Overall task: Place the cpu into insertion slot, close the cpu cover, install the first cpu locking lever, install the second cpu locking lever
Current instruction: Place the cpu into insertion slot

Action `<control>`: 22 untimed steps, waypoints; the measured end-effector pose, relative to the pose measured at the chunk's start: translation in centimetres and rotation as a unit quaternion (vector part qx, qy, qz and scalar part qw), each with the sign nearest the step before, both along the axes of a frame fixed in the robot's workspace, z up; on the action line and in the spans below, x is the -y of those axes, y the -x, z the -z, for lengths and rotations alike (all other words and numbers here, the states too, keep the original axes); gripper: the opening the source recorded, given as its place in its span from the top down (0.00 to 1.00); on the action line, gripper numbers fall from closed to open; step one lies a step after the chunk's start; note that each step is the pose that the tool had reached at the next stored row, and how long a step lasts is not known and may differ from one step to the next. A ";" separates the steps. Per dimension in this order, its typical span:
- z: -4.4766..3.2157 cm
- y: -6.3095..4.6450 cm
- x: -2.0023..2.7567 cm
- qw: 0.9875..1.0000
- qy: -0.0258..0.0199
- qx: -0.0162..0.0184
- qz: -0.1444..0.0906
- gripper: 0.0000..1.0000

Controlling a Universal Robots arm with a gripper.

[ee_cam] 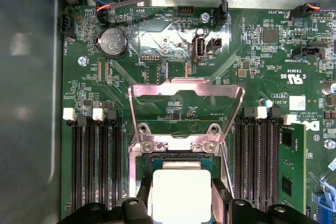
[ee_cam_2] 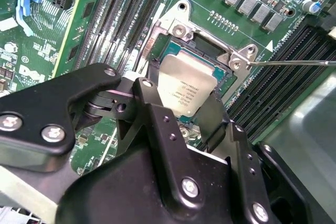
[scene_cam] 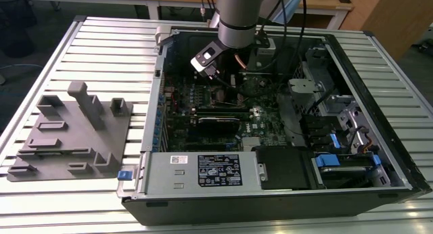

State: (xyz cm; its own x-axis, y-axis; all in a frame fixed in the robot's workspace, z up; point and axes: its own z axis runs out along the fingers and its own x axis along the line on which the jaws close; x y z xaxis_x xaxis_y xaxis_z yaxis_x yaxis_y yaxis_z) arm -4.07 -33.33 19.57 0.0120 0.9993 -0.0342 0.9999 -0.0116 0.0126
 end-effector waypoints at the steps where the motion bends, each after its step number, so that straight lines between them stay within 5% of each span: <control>1: -0.09 0.0 0.00 1.000 0.000 0.000 0.000 0.47; 22: -0.07 0.0 0.23 1.000 -0.002 0.001 -0.008 0.47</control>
State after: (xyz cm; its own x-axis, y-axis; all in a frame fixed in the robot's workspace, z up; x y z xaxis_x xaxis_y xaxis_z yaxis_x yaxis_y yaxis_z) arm -4.07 -33.56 19.64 -0.0049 0.9995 -0.0305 0.9999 0.0053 0.0150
